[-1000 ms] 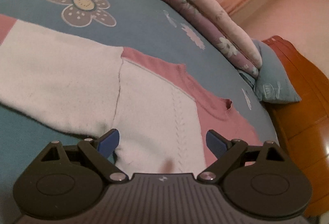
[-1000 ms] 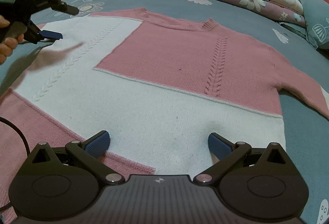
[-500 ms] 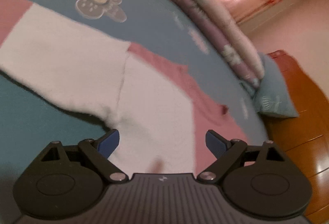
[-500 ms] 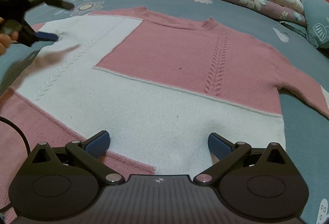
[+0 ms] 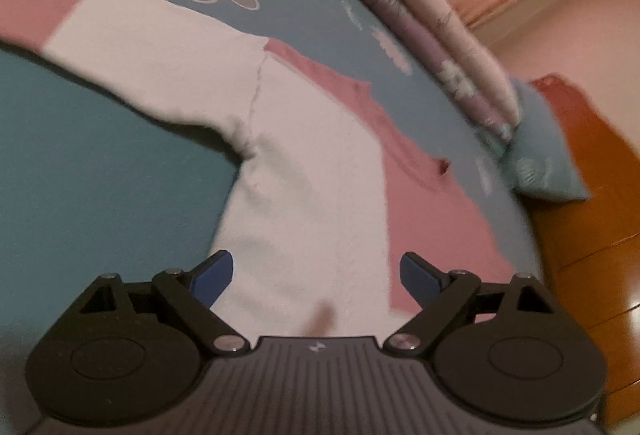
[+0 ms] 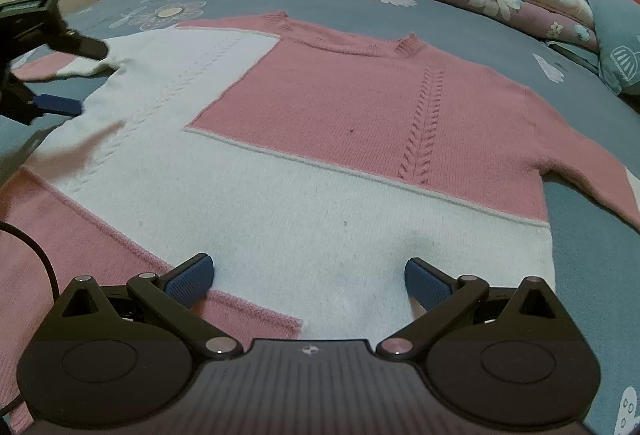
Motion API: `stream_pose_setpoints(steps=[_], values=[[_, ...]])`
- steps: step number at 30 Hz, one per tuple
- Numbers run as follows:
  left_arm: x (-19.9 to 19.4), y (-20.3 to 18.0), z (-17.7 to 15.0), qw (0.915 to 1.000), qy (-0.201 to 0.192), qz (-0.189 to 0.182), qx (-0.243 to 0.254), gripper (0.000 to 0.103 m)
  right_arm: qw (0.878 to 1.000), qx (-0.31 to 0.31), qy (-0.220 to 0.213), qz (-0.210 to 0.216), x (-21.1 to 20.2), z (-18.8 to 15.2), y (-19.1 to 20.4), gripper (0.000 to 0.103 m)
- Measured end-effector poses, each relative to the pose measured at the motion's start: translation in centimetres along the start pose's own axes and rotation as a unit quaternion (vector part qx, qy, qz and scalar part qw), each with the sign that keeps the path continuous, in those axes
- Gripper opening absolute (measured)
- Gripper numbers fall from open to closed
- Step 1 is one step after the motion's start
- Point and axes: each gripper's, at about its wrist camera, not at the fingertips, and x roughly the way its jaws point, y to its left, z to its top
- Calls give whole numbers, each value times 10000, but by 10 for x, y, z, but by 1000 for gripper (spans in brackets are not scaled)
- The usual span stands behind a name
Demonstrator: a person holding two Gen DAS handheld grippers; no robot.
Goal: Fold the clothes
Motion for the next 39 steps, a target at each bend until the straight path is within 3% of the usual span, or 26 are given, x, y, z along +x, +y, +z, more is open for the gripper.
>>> stream_pose_setpoints(steps=[5,8,10,13,17,23,26,30,32,35,39], values=[[-9,-5,-20,9975,19,-649,-267,93,10000,-40,10,-16,-2,-1,2,103],[-3,6,-39,9981,21,-416,-444,92,10000,-9,30,20,-1,-1,0,103],[-10,16,-51,9964,-208,-549,-606,93,10000,-7,46,28,-1,0,0,103],[-26,24,-62,9960,-233,-399,-760,93,10000,-19,42,24,-1,-1,0,103],[-46,14,-66,9970,-81,-31,-773,93,10000,-16,39,42,-2,-1,0,103],[-50,-7,-79,9988,-140,-126,-462,93,9995,-8,18,331,-11,-2,-6,103],[-43,2,-91,9979,-277,379,-452,91,9986,58,-151,505,-25,-4,-10,103],[-59,10,-101,9972,-279,214,-659,92,9984,77,-334,448,-40,-9,-20,103],[-69,5,-102,9963,-237,279,-779,93,9981,151,-415,435,-47,-12,-29,103],[-75,-7,-106,9964,-314,62,-779,94,9963,444,-519,526,-58,-15,-47,103],[-55,-26,-117,9982,-5,75,-603,95,9850,1083,-511,1241,-71,-24,-78,103]])
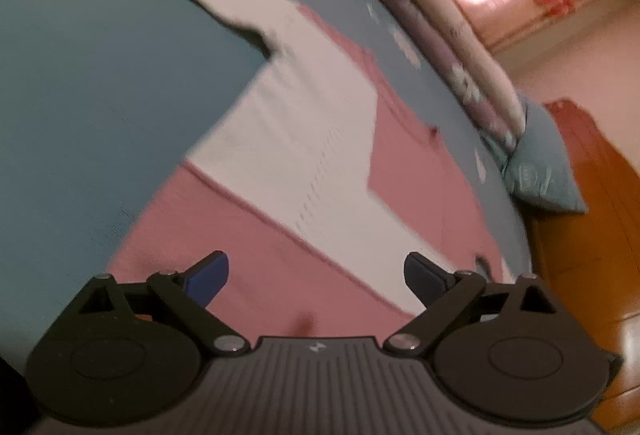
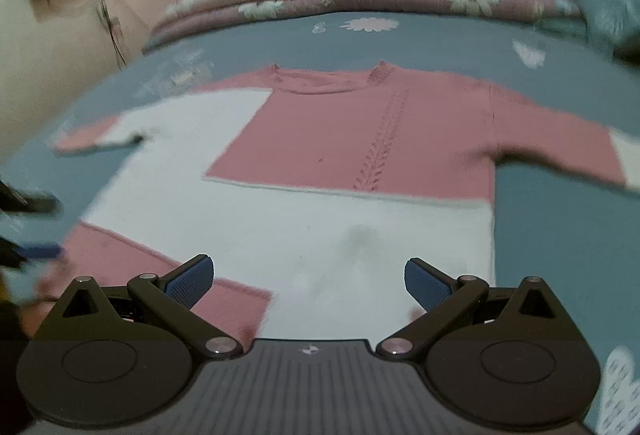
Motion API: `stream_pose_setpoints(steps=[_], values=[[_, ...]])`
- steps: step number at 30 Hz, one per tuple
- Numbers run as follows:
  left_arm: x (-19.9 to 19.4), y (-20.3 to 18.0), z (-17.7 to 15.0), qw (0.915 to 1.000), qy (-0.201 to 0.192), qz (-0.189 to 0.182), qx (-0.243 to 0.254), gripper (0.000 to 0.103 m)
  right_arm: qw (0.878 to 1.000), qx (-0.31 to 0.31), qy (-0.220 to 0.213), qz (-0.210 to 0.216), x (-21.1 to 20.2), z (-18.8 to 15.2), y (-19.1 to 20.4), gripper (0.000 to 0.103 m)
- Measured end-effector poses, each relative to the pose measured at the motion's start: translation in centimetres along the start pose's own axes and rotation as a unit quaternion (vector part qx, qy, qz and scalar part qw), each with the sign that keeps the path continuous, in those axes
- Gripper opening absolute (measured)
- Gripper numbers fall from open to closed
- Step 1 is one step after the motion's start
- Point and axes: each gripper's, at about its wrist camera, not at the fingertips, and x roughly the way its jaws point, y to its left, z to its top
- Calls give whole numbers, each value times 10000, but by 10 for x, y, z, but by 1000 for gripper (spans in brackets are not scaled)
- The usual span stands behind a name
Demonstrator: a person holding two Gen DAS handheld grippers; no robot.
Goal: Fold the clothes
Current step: 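Lift both grippers back from the sweater to view it whole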
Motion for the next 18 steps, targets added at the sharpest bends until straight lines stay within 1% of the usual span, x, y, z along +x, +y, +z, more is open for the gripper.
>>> stream_pose_setpoints(steps=[2,3,4,5,6,8,11,13,16,18], values=[[15,-9,-11,9993,187,222,220,95,9978,387,101,522,-7,-3,-14,103],[18,-15,-17,9987,106,302,409,98,9953,557,153,775,-10,-4,-20,103],[19,-20,-21,9973,30,373,626,99,9923,713,232,986,-10,-7,-25,103],[20,-24,-25,9960,16,455,769,99,9887,867,320,1180,-10,-9,-30,103],[20,-24,-26,9956,14,471,810,99,9850,996,468,1326,-8,-12,-35,103],[19,-22,-25,9963,9,413,754,100,9795,1211,807,1395,-1,-20,-45,103],[15,-9,-20,9993,-19,155,337,101,9758,1395,864,1447,0,-29,-57,103],[13,-5,-20,9997,-46,35,226,102,9727,1538,857,1514,-2,-31,-62,103],[16,-9,-25,9990,-88,79,420,102,9718,1638,786,1505,0,-32,-63,103],[18,-13,-28,9981,-86,171,583,102,9774,1399,787,1372,3,-30,-53,103]])
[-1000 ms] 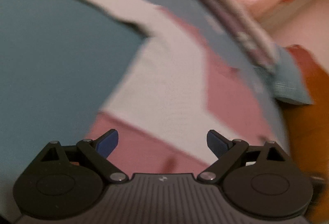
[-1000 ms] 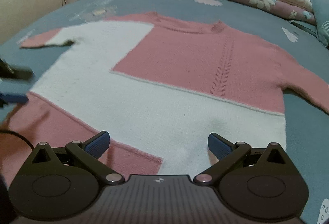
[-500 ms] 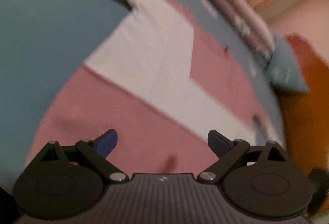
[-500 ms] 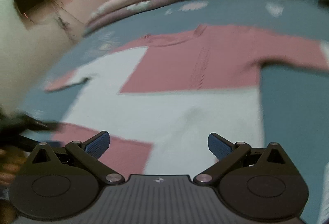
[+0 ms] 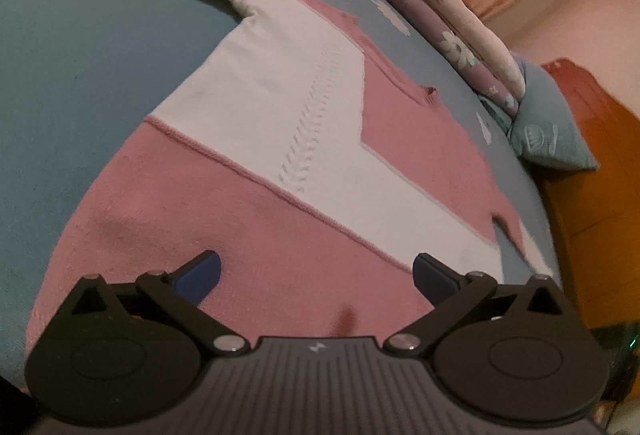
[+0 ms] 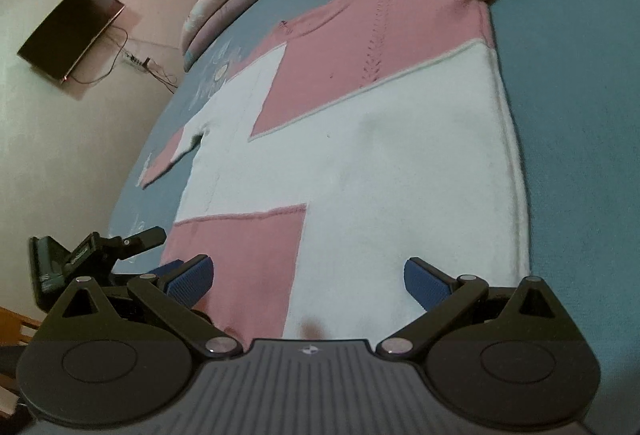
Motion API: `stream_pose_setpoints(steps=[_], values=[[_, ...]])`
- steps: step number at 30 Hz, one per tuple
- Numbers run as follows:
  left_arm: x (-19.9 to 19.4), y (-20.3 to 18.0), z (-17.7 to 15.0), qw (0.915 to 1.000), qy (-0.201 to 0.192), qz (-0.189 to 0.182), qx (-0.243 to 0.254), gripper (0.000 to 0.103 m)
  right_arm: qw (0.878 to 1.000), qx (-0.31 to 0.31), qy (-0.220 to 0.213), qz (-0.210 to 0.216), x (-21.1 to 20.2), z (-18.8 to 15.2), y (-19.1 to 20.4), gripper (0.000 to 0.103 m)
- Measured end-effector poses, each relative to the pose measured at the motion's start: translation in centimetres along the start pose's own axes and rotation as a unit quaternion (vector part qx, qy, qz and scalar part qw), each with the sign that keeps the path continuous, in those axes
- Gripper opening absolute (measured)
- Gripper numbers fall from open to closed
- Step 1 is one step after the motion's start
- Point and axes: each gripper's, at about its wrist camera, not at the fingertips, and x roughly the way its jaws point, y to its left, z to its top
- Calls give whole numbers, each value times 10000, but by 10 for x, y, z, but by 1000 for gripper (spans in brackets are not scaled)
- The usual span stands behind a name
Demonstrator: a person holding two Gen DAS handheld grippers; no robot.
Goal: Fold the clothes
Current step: 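Lift both grippers back from the sweater to view it whole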
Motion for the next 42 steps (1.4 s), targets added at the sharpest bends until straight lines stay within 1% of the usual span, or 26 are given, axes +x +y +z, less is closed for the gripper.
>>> stream_pose_setpoints(steps=[2,4,6,8,10,11,13,15,18,20,21,22,23,25,27,28,31,33,39,42], values=[[-1,-4,-2,9998,57,83,150,102,9995,-252,23,-199,4,-1,9,103],[-4,-8,-3,9995,133,160,236,102,9981,-399,-64,-468,4,-5,21,103],[-5,-13,-3,9988,301,159,358,102,9961,-541,-362,-602,-7,-16,32,103],[-8,-17,-4,9980,382,58,501,102,9916,-668,-822,-739,-23,-33,42,103],[-12,-23,-6,9966,418,-54,707,102,9848,-583,-1217,-1096,-34,-52,49,103],[-12,-26,-7,9954,441,-14,846,102,9809,-445,-1338,-1340,-38,-61,52,103],[-14,-32,-12,9921,468,254,1140,102,9732,-297,-1516,-1704,-42,-75,59,103],[-17,-33,-19,9886,433,453,1368,102,9665,-474,-1520,-2012,-31,-85,75,103],[-24,-29,-29,9849,324,661,1567,102,9559,-931,-1348,-2438,-3,-94,102,103],[-28,-27,-33,9811,253,787,1747,102,9474,-1280,-1251,-2652,14,-96,113,103],[-29,-27,-35,9787,226,847,1859,102,9406,-1413,-1243,-2825,21,-96,117,103],[-30,-26,-38,9760,199,905,1972,102,9349,-1483,-1228,-2981,27,-97,119,103],[-31,-25,-39,9736,190,946,2069,102,9326,-1502,-1169,-3066,31,-97,119,103],[-31,-21,-41,9721,188,983,2123,102,9311,-1486,-1055,-3159,36,-98,115,103],[-28,-16,-42,9736,257,947,2062,102,9290,-1480,-936,-3261,36,-104,112,103],[-27,-15,-42,9734,230,939,2079,102,9281,-1484,-873,-3300,37,-107,110,103],[-26,-15,-46,9693,147,919,2277,102,9275,-1466,-1007,-3287,35,-119,109,103],[-26,-15,-47,9680,113,895,2343,102,9263,-1462,-1043,-3313,39,-119,110,103],[-29,-9,-46,9711,75,710,2277,102,9273,-1389,-1009,-3327,40,-118,110,103],[-30,-8,-48,9710,40,678,2294,102,9279,-1441,-1021,-3284,39,-120,110,103]])
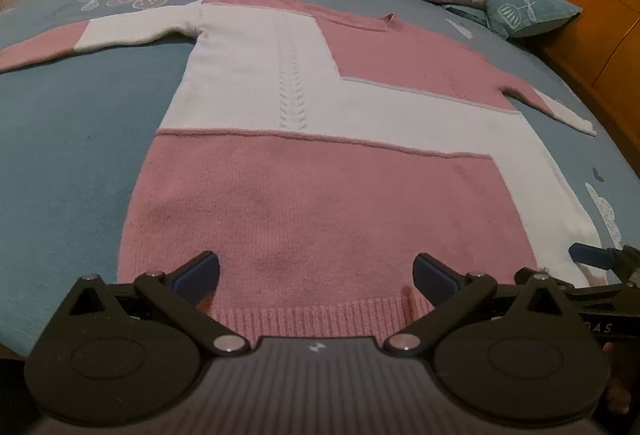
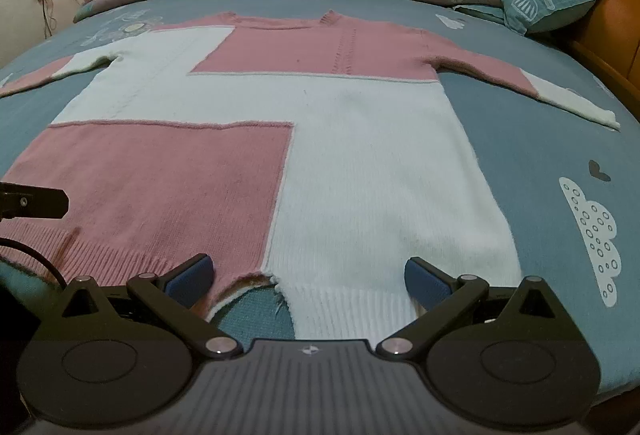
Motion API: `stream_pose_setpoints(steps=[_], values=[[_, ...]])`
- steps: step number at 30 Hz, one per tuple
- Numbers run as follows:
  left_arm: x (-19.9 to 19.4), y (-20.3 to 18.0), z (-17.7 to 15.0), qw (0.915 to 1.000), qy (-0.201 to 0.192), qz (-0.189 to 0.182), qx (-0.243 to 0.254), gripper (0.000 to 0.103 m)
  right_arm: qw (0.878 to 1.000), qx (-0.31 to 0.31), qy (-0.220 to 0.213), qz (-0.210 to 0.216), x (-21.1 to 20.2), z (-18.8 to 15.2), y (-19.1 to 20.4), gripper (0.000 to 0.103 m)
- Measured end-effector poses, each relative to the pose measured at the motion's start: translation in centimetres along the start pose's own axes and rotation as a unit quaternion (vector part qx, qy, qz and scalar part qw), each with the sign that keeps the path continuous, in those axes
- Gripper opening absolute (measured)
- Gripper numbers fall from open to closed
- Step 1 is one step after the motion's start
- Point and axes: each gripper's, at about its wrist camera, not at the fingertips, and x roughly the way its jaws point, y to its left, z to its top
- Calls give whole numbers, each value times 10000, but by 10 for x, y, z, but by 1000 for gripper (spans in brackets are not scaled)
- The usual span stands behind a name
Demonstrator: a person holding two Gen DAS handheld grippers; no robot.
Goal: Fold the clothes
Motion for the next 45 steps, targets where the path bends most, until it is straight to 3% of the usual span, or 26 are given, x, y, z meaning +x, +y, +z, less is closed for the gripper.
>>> stream_pose_setpoints(steps=[7,12,16,19,22,26,31,34,36,41,45], values=[[1,-5,-2,9998,-22,106,189,102,9996,-146,-78,211,-9,-10,-8,103],[2,-6,-3,9997,-43,121,201,102,9998,-181,-3,92,-22,-15,-7,103],[1,-5,-4,9998,-96,86,171,102,9993,-34,-344,144,-38,-10,-4,103],[1,-5,-4,9997,-116,81,190,102,9985,-175,-321,397,-32,-3,9,103],[1,-6,-7,9995,-146,84,272,102,9985,-487,-101,216,-16,-8,23,103],[0,-6,-11,9988,-264,61,408,102,9988,-219,-150,405,-18,-13,11,103],[-3,-9,-8,9988,-292,118,372,102,9968,-62,-575,547,-31,6,-4,103],[-8,-9,-5,9986,-440,48,283,102,9968,-358,-663,283,-23,19,-8,103],[-3,-5,-2,9993,-302,-17,203,102,9970,-408,-635,150,-15,23,-14,103],[-3,-2,-9,9992,-241,-136,271,102,9975,353,-509,354,3,18,-33,103],[-17,11,-1,9972,-558,-500,26,102,9967,614,-452,296,8,17,-37,103]])
